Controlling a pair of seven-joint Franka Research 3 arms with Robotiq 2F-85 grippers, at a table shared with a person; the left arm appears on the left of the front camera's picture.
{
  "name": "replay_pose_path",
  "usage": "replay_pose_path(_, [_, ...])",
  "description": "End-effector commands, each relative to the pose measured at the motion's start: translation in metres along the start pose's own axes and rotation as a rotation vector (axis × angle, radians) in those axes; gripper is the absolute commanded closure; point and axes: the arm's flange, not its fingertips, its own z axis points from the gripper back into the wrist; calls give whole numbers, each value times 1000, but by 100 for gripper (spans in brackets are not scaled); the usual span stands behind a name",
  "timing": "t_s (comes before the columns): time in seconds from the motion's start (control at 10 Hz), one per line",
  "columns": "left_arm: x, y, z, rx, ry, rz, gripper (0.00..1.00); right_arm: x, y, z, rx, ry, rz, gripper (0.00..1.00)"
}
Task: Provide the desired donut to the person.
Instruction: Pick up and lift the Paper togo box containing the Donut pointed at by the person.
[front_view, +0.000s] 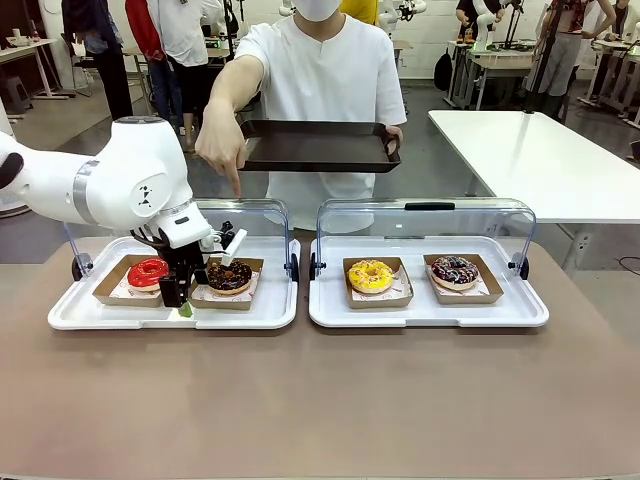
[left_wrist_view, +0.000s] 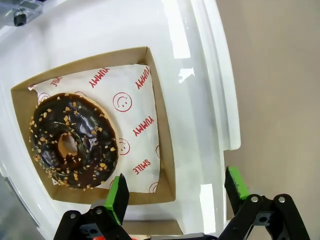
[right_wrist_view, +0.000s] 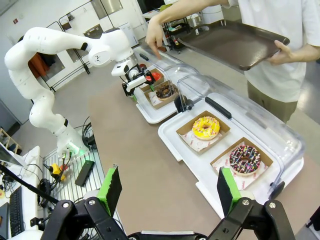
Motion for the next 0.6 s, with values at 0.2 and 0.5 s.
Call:
replay_pose_path(0.2, [2, 8, -4, -22, 46, 24, 0, 0, -1, -1, 11, -18, 7, 0])
replay_pose_path(0.5, [1, 11, -7, -7, 37, 29, 58, 0, -1, -1, 11, -18, 7, 0])
